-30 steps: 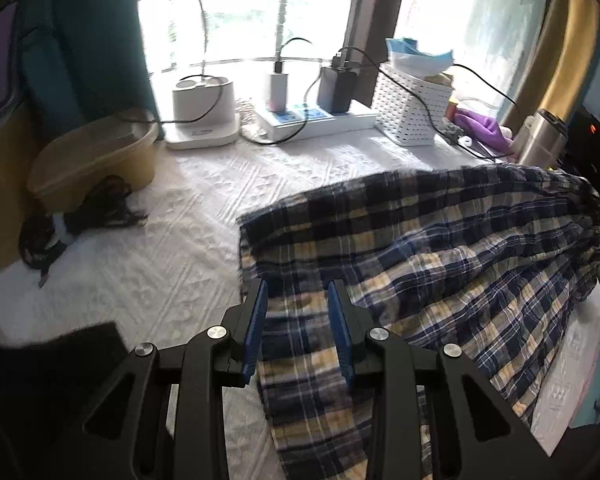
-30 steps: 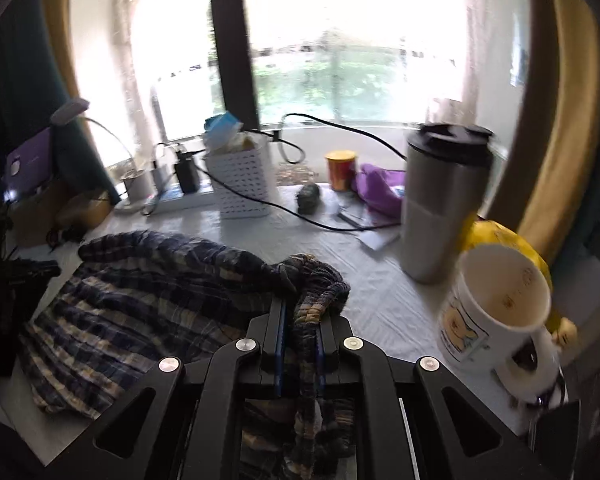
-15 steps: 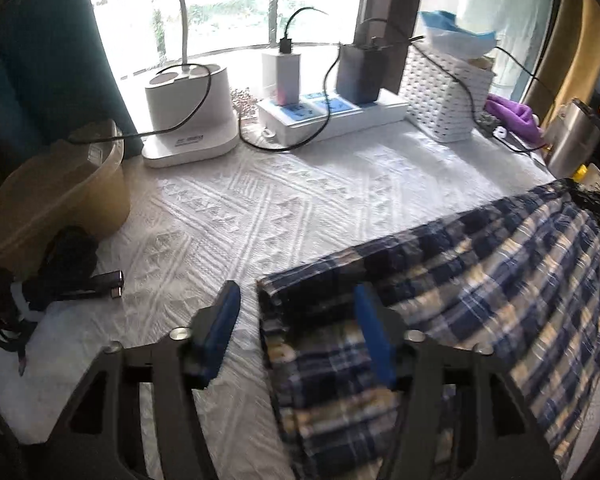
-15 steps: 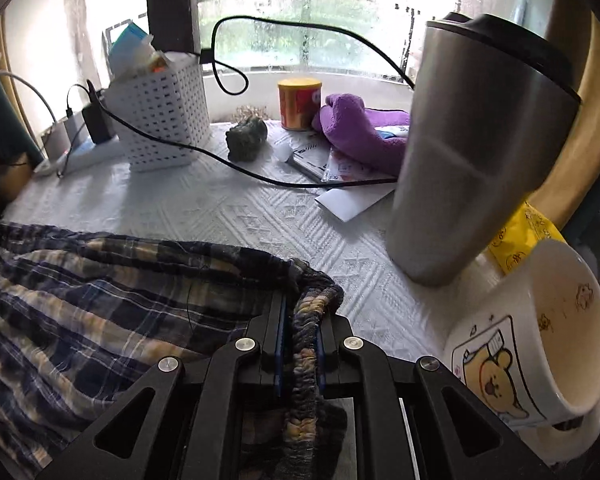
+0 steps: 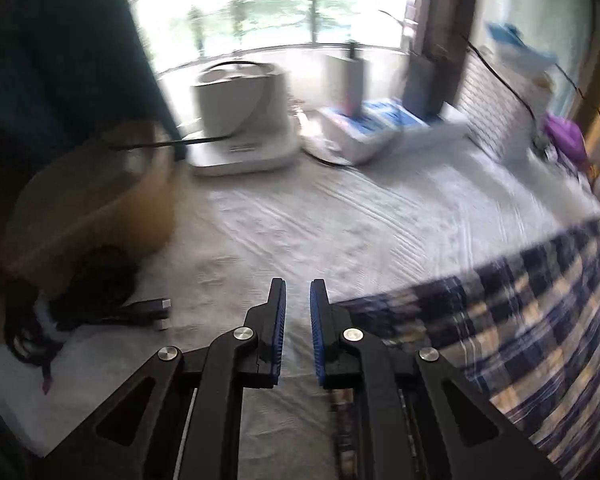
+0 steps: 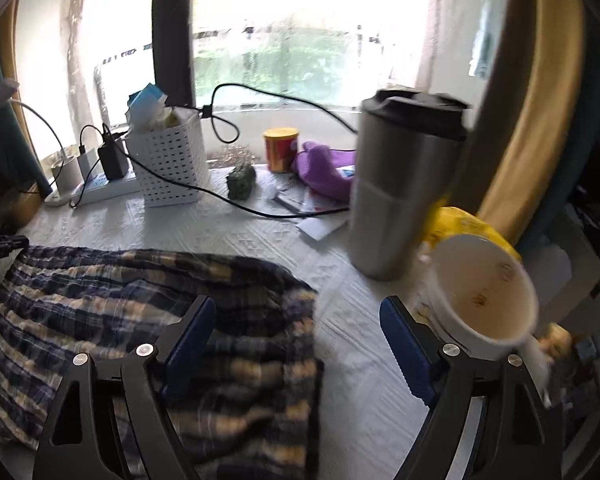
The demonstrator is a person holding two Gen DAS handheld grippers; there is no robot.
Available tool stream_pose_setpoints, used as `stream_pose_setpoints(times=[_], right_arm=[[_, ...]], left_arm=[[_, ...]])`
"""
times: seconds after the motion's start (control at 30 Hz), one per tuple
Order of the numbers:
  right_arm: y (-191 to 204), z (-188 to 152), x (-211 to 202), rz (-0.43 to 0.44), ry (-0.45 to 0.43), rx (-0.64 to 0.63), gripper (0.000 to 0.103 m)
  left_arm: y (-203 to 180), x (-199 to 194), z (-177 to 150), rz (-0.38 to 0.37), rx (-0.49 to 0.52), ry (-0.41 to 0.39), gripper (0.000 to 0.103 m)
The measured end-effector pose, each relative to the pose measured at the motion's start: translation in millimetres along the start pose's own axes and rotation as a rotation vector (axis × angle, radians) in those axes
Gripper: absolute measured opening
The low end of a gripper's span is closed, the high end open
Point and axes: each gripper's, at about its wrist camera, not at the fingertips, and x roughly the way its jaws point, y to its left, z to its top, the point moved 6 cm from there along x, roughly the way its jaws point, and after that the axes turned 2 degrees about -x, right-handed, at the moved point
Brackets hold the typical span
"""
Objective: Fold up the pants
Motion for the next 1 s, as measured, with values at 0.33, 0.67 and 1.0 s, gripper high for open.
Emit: stream_pose_setpoints(times=[0.33,0.67,1.0], right_arm=[[-14.8,-58.0,-41.9,-0.011,0.046,0.136,0.085],[7.9,-107.8,-58.7,0.101,0.095,0.226,0.085],[46.8,-122.9,-39.7,0.348,0.146,0.339,0.085]], left_arm=[[-9.1,-92.9,-40.6,-0.111,-0.031,-0.091,0.047],[-22.9,-112.1,-142.9,-0.168,-0.123,0.037,0.047],[-28.2,-127.7,-199.0,-0.132,-0.124,0.057,0.043]])
